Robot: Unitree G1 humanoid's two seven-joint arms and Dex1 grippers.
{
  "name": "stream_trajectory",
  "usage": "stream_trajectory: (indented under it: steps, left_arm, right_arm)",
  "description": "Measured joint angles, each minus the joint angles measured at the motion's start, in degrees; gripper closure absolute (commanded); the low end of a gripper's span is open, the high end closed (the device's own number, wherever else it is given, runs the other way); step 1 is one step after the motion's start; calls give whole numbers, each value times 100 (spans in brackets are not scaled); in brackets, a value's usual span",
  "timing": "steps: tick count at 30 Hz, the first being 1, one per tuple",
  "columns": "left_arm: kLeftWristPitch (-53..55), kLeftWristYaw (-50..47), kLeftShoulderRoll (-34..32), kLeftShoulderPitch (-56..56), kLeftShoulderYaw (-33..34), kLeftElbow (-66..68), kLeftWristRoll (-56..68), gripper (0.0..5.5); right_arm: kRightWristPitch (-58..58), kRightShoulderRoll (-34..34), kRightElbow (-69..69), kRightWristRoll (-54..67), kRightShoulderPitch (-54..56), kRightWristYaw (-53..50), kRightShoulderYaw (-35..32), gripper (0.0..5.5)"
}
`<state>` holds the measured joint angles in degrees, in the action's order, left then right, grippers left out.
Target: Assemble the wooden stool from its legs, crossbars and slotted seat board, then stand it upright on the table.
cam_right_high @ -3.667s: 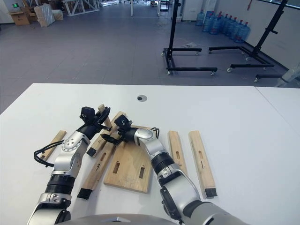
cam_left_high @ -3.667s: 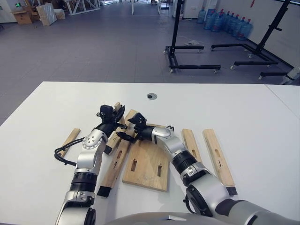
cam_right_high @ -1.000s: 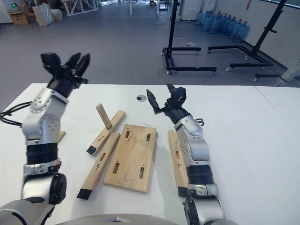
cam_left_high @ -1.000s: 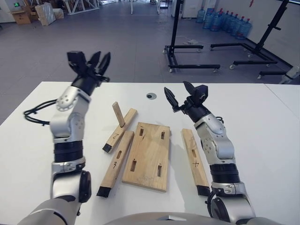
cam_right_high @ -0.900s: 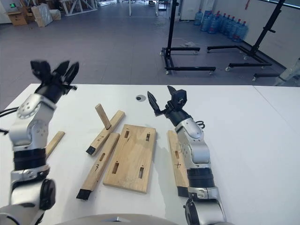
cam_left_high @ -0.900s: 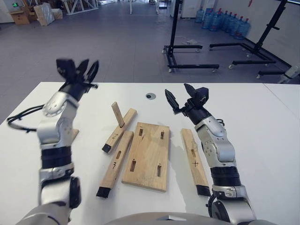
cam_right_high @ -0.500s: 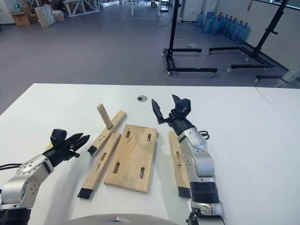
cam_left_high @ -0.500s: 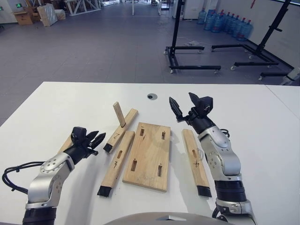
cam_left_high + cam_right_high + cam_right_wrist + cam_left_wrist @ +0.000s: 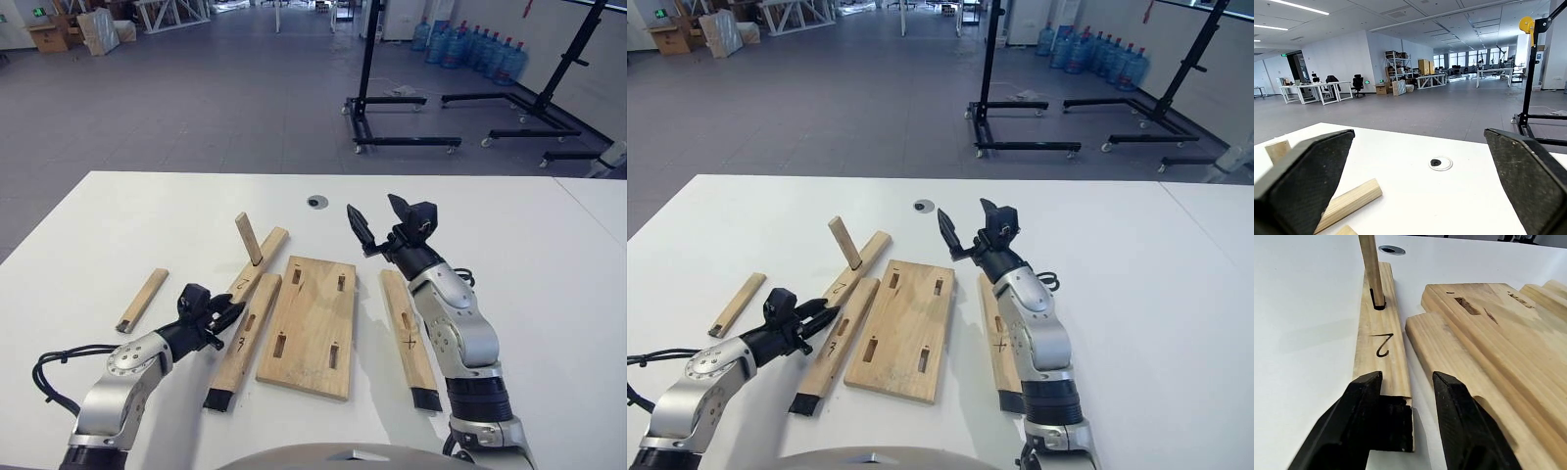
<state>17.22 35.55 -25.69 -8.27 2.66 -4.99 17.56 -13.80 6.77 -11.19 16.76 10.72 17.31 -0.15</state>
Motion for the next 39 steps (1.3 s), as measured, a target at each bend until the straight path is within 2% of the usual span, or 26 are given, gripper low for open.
stream_trajectory:
  steps: [7, 12, 17, 23, 29, 34, 39]
  left_arm:
    - [-886, 186, 161, 265, 267, 1020, 50, 242]
    - [-1325, 450, 145, 573, 165, 1645, -159, 171]
    - [-1879, 646, -3, 1141, -151, 2440, -681, 166]
    - [-2432, 764, 22, 1557, -226, 3262, -689, 252]
    - [-2211, 880, 52, 1435, -187, 3012, -504, 340]
    - [-1642, 828, 176, 1089, -208, 2267, -309, 347]
    - [-1216, 317, 338, 1117, -11, 1792, -224, 348]
  right_arm:
    - [2, -37, -31, 1, 1, -13, 25, 63]
    - [4, -96, -26, 15, 20, -28, 16, 63]
    - [4, -107, 31, 27, 170, 4, 16, 63]
    - [4, -105, 90, 27, 198, 49, 14, 63]
    - [4, -94, 133, 28, 230, 74, 2, 63]
    - [6, -68, 248, 28, 353, 164, -6, 63]
    - [10, -31, 384, 30, 461, 230, -39, 63]
